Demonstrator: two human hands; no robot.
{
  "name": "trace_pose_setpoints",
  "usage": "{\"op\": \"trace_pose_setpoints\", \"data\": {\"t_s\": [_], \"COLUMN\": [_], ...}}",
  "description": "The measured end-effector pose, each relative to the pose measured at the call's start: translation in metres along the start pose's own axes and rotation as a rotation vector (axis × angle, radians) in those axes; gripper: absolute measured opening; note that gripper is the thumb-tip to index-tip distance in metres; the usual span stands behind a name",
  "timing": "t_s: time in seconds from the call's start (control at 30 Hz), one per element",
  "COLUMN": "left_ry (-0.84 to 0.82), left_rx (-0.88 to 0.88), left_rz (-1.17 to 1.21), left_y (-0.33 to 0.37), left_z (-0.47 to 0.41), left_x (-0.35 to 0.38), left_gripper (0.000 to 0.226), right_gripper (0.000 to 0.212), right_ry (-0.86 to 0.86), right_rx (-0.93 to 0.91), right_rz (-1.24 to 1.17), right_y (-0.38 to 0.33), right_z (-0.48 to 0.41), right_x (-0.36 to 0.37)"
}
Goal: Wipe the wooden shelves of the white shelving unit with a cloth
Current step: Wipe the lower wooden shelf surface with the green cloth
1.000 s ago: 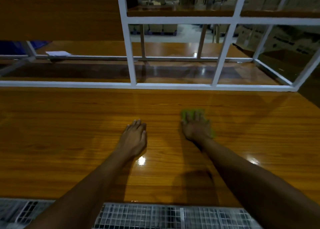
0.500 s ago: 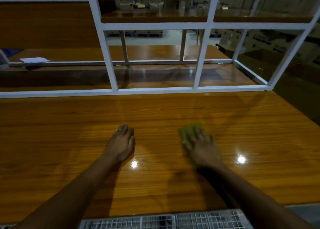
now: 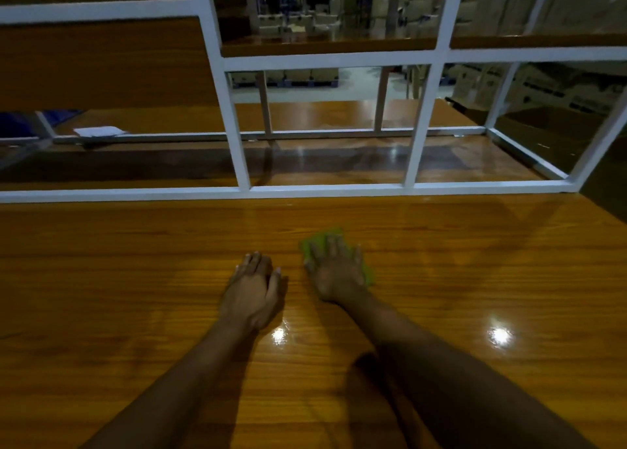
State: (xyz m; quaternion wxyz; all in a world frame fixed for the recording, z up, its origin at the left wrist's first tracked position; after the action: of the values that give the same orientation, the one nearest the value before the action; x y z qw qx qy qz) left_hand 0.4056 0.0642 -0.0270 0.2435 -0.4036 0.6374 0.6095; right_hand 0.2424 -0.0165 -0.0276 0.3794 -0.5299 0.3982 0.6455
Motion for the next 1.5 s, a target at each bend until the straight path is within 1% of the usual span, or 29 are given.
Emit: {"op": "trace_pose_setpoints", "data": {"t_s": [0.07,0.13,0.2,0.27,0.3,0.37,0.43,0.5,0.53,0.6,0.7,0.77,0.83,0.9,0.93,0.97,1.03,1.07,1.13,1.17,1.23,1.3,1.37,1.43,1.5], "left_ry": [-0.026,-0.077,-0.119,-0.137,-0.137,-0.142,-0.146,-0.145,-0.144,-0.144,-0.126,-0.107,-0.108,-0.125,-0.134,-0.140,-0.149,-0.152,-0.140,-0.133,-0.116,-0.090,-0.073,-0.079,-0.080], "left_rx": [0.004,0.032,0.045,0.038,0.038,0.042,0.039,0.038,0.041,0.040,0.031,0.017,0.005,0.005,0.009,0.011,0.008,0.004,0.007,0.011,0.009,-0.001,0.005,0.017,0.016], "left_rz": [-0.012,-0.053,-0.069,-0.050,-0.038,-0.024,-0.017,-0.019,-0.025,-0.034,-0.016,0.005,-0.002,-0.028,-0.036,-0.040,-0.047,-0.051,-0.063,-0.065,-0.060,-0.056,-0.062,-0.060,-0.054], "left_y": [0.001,0.003,0.003,0.002,0.001,0.001,0.000,0.000,0.000,-0.001,0.000,0.002,0.003,0.002,0.002,0.002,0.002,0.001,0.000,0.000,-0.001,-0.002,-0.003,-0.004,-0.006], "left_z": [-0.001,-0.004,-0.009,-0.013,-0.015,-0.016,-0.017,-0.019,-0.020,-0.023,-0.025,-0.025,-0.026,-0.030,-0.032,-0.035,-0.042,-0.045,-0.054,-0.059,-0.071,-0.084,-0.098,-0.108,-0.111], "left_x": [0.002,0.005,0.006,0.006,0.005,0.006,0.007,0.008,0.008,0.008,0.006,0.005,0.005,0.005,0.006,0.006,0.006,0.006,0.007,0.008,0.010,0.012,0.015,0.017,0.019], "left_gripper": [0.073,0.073,0.073,0.074,0.074,0.073,0.073,0.073,0.073,0.073,0.073,0.072,0.072,0.074,0.074,0.074,0.073,0.071,0.066,0.065,0.069,0.071,0.067,0.059,0.056], "right_gripper": [0.062,0.066,0.087,0.108,0.111,0.093,0.077,0.068,0.065,0.064,0.063,0.062,0.062,0.062,0.065,0.075,0.098,0.097,0.083,0.078,0.072,0.072,0.070,0.068,0.067], "right_ry": [0.003,0.015,0.019,0.012,0.011,0.016,0.034,0.021,0.023,0.040,0.061,0.018,0.018,0.047,0.062,0.071,0.061,0.065,0.075,0.071,0.063,0.046,0.022,0.035,0.027], "right_rx": [-0.090,-0.084,0.028,0.171,0.235,0.337,0.436,0.494,0.484,0.387,0.197,0.073,-0.074,-0.198,-0.216,-0.201,-0.104,-0.035,0.132,0.205,0.336,0.433,0.473,0.429,0.365], "right_rz": [0.011,0.008,0.013,0.034,0.045,0.041,0.012,-0.047,-0.058,-0.051,-0.011,0.016,0.031,0.024,0.022,0.026,0.071,0.083,0.045,0.023,-0.023,-0.042,-0.060,-0.049,-0.042], "right_y": [-0.017,0.000,0.049,0.115,0.151,0.210,0.241,0.237,0.224,0.180,0.085,0.025,-0.011,-0.012,-0.001,0.019,0.078,0.113,0.184,0.213,0.254,0.266,0.251,0.215,0.170], "right_z": [0.024,0.044,0.055,0.063,0.066,0.070,0.056,0.025,0.004,-0.032,-0.061,-0.051,-0.022,0.014,0.031,0.044,0.055,0.053,0.041,0.031,0.004,-0.032,-0.070,-0.104,-0.128], "right_x": [0.005,0.012,0.022,0.031,0.037,0.043,0.042,0.036,0.034,0.026,0.010,0.003,0.002,0.007,0.010,0.015,0.027,0.033,0.042,0.045,0.046,0.040,0.031,0.017,0.006]}}
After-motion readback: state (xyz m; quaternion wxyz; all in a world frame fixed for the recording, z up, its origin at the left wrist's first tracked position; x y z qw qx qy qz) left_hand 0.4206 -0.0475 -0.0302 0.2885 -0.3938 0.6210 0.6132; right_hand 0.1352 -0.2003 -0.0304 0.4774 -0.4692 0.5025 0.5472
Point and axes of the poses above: each hand's wrist, its own z-axis away from the middle knuckle, its own x-axis out of the palm, y = z × x, the point moved 5 cm from there along -z, towards the middle knuckle, and after that the axes turned 15 degrees about z, right-handed, at the moved point
